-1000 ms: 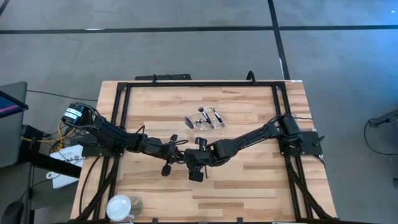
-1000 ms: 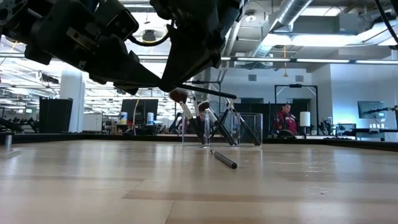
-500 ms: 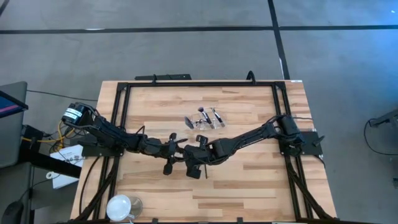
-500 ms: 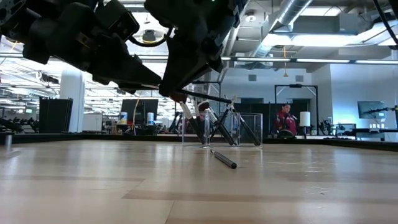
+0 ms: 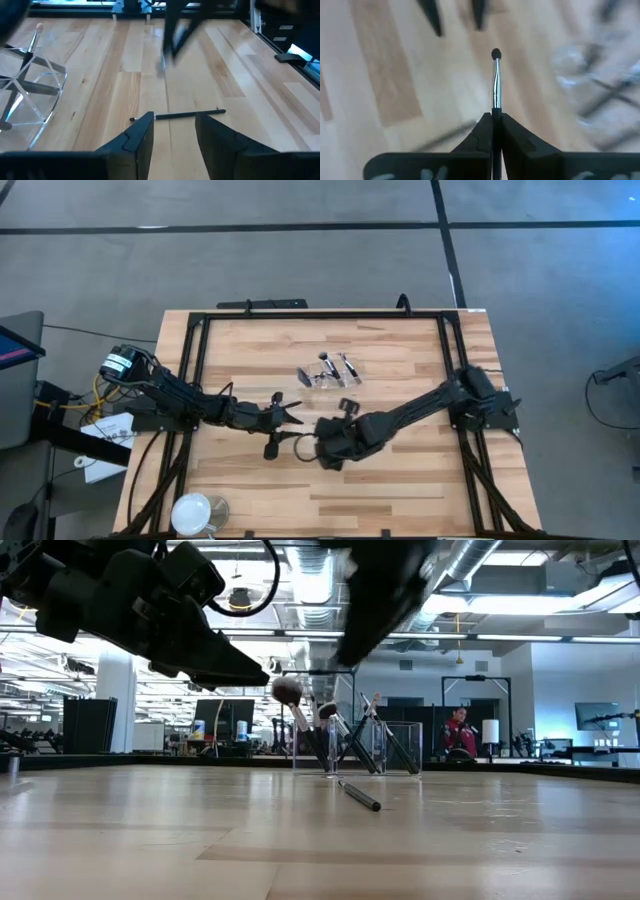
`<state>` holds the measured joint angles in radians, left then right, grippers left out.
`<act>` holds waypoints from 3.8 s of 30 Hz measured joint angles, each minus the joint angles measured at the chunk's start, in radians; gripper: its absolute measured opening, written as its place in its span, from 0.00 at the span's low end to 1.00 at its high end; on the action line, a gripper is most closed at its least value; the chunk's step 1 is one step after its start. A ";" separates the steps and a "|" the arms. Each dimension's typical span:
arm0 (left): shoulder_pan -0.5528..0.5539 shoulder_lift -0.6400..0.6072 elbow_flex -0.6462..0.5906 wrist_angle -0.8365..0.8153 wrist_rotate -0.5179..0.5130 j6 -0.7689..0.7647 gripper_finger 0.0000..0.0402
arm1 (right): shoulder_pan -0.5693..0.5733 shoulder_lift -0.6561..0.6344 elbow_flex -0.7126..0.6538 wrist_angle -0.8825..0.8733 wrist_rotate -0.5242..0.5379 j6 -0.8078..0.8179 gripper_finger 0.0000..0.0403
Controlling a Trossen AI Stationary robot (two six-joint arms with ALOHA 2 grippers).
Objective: Put items in baskets/containers
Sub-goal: Put the eyeshadow brush into the right section of the transparent organizer, then put the eyeshadow brush into the left section of the transparent organizer
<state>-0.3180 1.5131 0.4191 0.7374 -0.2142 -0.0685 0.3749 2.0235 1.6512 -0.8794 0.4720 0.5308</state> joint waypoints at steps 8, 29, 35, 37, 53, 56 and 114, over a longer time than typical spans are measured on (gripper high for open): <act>0.000 0.000 0.000 -0.004 -0.001 -0.048 0.34 | 0.075 -0.239 0.000 -0.251 0.336 0.082 0.05; 0.001 0.000 0.000 -0.004 0.035 -0.044 0.29 | -0.158 -0.576 -0.515 0.434 0.546 -0.430 0.02; 0.006 0.000 0.000 -0.004 0.036 -0.044 0.29 | -0.297 -0.654 -0.566 0.759 0.079 -0.651 0.02; 0.005 0.000 0.000 -0.004 0.036 -0.044 0.29 | -0.342 -0.651 -0.639 0.862 -0.035 -0.653 0.02; 0.003 -0.001 -0.061 -0.005 0.043 -0.129 0.29 | -0.527 -0.429 -1.184 1.859 -0.186 -0.641 0.02; 0.003 -0.001 -0.064 -0.004 0.043 -0.131 0.29 | -0.535 -0.386 -1.202 1.889 -0.185 -0.629 0.04; 0.005 0.000 -0.075 0.027 0.043 -0.150 0.29 | 0.064 0.075 -0.491 0.663 0.275 0.429 0.50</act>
<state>-0.3134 1.5127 0.3436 0.7640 -0.1707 -0.2184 0.4385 2.0983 1.1599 -0.2167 0.7471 0.9594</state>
